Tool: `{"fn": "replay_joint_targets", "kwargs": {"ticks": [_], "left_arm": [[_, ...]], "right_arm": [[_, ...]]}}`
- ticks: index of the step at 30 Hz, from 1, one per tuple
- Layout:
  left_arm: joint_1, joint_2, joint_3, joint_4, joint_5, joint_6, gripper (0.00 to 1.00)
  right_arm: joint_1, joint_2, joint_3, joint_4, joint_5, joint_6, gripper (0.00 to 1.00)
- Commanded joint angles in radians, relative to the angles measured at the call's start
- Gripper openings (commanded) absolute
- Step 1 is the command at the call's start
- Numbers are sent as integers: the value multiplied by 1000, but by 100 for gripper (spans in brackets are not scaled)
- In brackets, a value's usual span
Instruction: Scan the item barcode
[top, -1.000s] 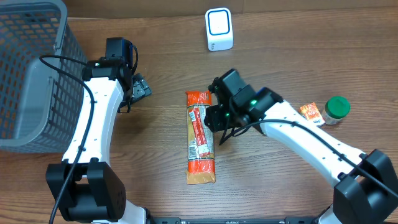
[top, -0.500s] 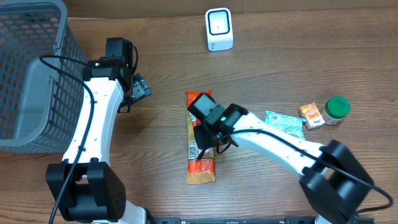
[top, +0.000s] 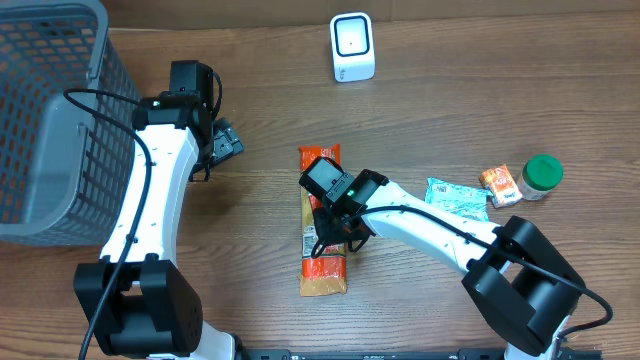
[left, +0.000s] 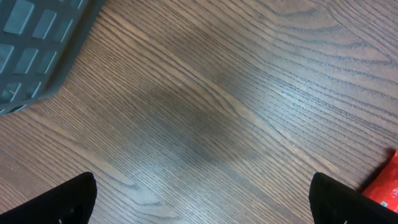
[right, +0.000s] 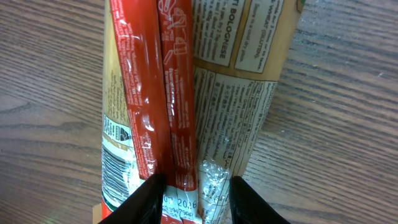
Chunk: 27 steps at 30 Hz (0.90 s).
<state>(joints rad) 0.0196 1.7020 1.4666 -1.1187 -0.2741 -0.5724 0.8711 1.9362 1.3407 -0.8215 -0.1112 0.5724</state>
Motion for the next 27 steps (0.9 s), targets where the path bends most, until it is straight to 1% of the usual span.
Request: {"fn": "replay_joint_targets", "kwargs": {"ticks": [1,16,27], "left_arm": [[-7,-19,14,1,-14,11,100],[-7,-19,14,1,-14,11,100],[-7,-19,14,1,-14,11,100]], "right_arm": [[0,5,0,8,-21,8,36],[-13,3,1,8,-24,7,36],[-16,-33,3,17,-24,0,37]]}}
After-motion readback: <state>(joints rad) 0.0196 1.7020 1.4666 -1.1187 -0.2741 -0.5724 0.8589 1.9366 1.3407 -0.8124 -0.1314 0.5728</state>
